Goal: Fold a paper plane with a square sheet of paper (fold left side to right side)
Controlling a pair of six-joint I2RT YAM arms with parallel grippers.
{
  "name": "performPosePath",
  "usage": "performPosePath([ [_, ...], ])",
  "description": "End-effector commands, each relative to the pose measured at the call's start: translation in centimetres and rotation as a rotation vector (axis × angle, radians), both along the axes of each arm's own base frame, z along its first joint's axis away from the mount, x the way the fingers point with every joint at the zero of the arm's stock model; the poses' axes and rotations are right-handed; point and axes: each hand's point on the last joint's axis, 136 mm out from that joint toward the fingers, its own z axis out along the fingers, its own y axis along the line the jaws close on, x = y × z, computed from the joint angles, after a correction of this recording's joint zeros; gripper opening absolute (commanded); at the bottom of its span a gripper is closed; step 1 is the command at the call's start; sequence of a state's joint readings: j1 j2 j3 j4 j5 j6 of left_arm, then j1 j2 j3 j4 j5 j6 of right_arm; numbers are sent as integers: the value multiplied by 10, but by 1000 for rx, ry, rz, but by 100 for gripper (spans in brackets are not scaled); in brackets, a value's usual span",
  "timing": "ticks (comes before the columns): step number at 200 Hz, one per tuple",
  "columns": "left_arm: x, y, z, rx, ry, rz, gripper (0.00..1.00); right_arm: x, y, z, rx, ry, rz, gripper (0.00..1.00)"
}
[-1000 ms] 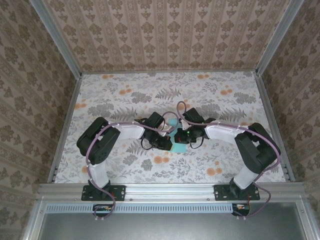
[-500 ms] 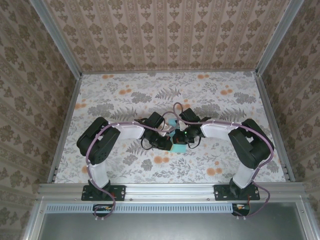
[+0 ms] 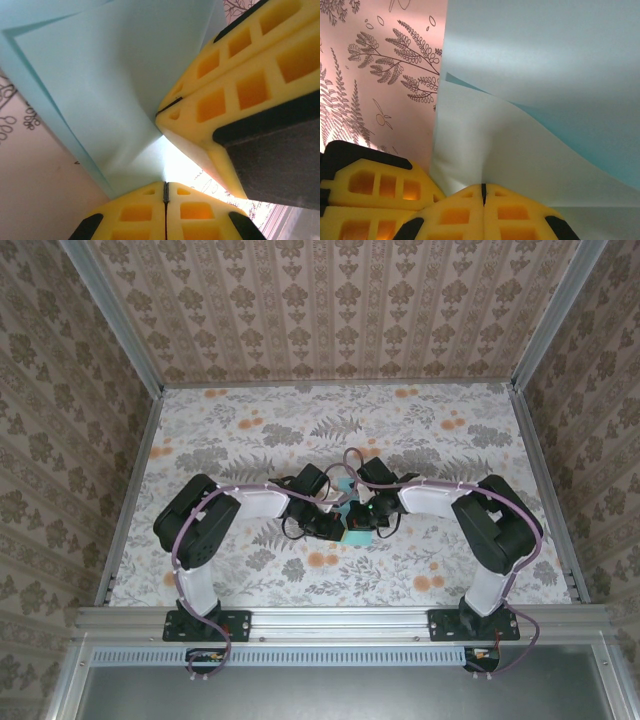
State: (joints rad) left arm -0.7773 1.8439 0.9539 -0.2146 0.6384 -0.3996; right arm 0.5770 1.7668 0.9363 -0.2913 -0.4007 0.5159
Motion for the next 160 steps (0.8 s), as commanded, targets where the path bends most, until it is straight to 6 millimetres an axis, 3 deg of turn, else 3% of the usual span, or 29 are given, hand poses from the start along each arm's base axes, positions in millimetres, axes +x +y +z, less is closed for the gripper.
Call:
performPosePath([
  [1,-16,22,-26,107,52,-6,7,-5,-15,-13,-100,23,16,0],
  [160,-17,22,-27,110,55,-7,7,17,-55,-6,-158,14,-34,0],
])
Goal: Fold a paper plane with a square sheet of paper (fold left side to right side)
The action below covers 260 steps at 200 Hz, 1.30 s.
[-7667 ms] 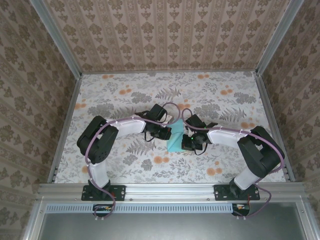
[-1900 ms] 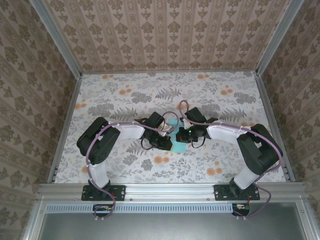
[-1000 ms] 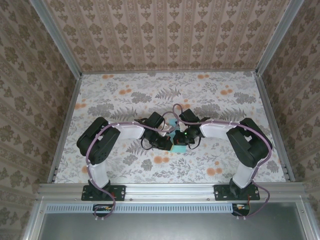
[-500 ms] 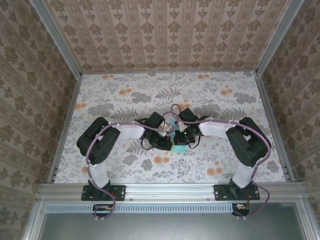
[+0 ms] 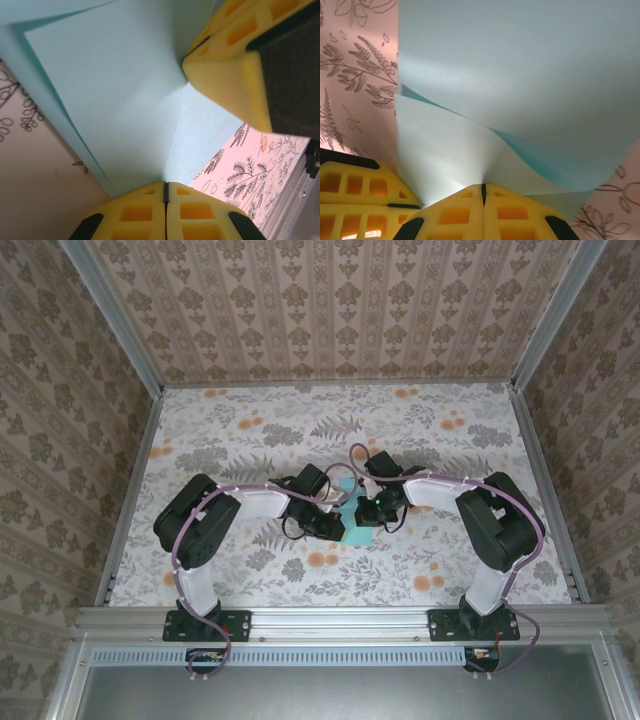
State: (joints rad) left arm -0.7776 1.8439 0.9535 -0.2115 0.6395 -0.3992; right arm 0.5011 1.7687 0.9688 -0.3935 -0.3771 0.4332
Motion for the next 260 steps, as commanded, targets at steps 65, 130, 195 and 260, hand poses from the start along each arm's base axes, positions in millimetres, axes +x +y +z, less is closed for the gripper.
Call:
performPosePath([
  [65,-16,22,-27,111,53,-6,7,15,-55,-10,-122,24,-83,0],
  [130,-16,22,-26,111,46,-7,7,32,-75,11,-120,-43,-130,0],
  [195,-16,22,-25,114,38,-8,7,6,-17,32,46,-49,-47,0],
  [260,-16,22,-25,117,34,-8,7,10,-22,2,-65,4,-43,0],
])
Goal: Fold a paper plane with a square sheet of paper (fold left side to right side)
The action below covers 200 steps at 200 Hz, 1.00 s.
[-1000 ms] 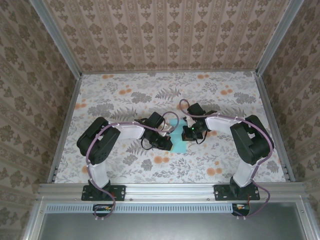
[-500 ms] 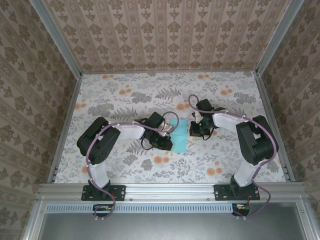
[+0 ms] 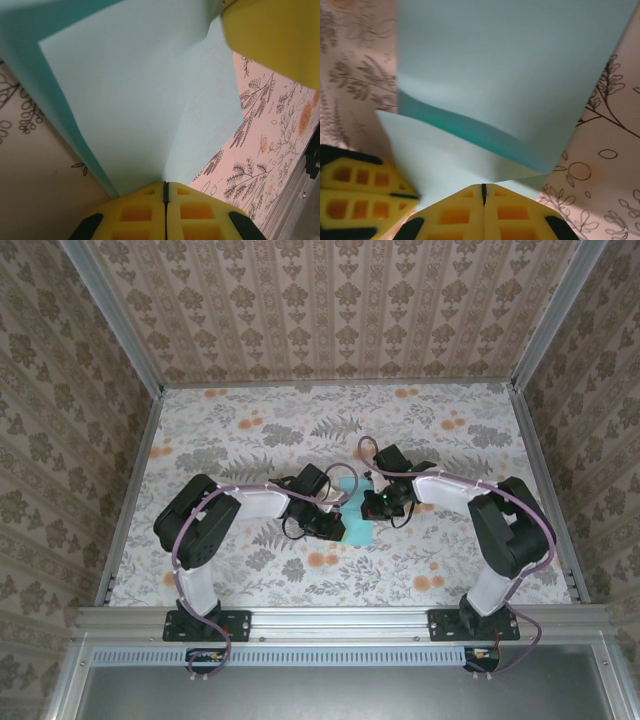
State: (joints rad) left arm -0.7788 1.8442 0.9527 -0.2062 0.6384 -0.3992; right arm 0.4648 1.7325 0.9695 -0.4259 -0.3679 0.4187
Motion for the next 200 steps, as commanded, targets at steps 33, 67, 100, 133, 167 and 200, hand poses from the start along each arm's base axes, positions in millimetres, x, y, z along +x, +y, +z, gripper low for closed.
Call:
performPosePath([
  [33,-17,23,-25,122,37,-7,7,6,-19,-17,-102,42,-48,0],
  [67,-17,23,-25,123,39,-9,7,10,-34,-15,-115,46,-85,0],
  [100,-17,23,-26,123,39,-8,7,16,-42,-4,-115,22,-85,0],
  [133,-17,22,-25,122,34,-11,7,18,-22,24,-14,-40,-49,0],
  [167,-16,22,-24,122,33,-9,7,7,9,22,80,-8,-11,0],
  [200,-15,21,-22,118,28,-12,7,6,9,3,40,23,-20,0],
])
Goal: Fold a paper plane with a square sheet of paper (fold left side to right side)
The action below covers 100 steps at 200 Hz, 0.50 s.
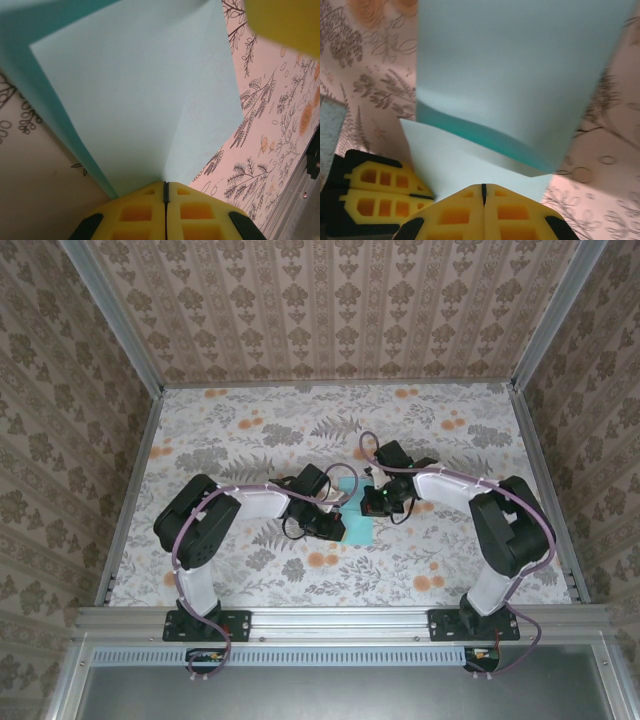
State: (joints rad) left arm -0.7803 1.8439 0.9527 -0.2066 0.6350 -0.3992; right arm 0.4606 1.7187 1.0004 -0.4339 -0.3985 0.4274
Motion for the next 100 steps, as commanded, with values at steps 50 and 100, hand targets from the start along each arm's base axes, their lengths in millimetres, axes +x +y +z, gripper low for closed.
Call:
performPosePath([
  [50,-4,5,1,58,6,-10,7,-6,-14,-35,-117,104,-30,0],
  [100,10,-17,28,-14,-21,-27,7,-14,-20,-42,-149,132,-21,0],
])
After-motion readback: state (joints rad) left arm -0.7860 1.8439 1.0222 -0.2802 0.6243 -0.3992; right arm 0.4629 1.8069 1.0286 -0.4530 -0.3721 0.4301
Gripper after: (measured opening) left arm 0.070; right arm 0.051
